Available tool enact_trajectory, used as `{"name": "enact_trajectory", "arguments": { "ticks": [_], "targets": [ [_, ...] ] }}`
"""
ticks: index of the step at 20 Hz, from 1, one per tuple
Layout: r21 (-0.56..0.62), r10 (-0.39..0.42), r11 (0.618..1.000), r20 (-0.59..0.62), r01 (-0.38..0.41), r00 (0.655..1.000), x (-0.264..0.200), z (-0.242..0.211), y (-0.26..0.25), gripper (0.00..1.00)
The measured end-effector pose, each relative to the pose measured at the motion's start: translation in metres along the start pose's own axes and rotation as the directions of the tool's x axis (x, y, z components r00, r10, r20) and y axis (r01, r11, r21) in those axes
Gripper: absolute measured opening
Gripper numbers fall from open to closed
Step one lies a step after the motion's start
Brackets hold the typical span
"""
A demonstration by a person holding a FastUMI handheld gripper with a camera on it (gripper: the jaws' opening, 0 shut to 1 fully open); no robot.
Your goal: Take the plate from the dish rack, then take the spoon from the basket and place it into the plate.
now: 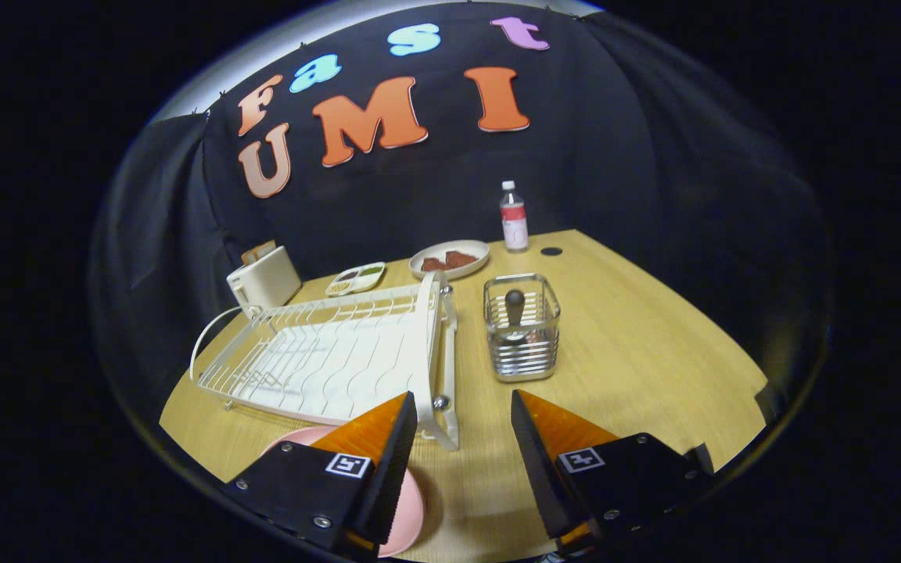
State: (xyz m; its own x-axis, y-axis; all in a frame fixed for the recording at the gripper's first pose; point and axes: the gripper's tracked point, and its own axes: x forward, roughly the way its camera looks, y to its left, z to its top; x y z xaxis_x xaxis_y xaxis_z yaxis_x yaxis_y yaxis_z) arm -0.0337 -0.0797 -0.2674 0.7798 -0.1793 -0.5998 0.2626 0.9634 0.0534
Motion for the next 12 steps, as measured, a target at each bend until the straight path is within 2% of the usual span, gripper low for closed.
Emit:
{"name": "enact_trajectory", "arguments": {
  "ticks": [7, 9, 12],
  "targets": [
    [-0.070, -0.097, 0.991, 0.178, 0.111, 0.979, 0.032, 0.039, -0.025, 0.63],
    [-0.084, -0.116, 0.987, 0.187, 0.134, 0.976, 0.044, 0.041, -0.030, 0.57],
    [-0.086, -0.131, 0.985, 0.189, 0.149, 0.973, 0.060, 0.040, -0.033, 0.43]
  ]
}}
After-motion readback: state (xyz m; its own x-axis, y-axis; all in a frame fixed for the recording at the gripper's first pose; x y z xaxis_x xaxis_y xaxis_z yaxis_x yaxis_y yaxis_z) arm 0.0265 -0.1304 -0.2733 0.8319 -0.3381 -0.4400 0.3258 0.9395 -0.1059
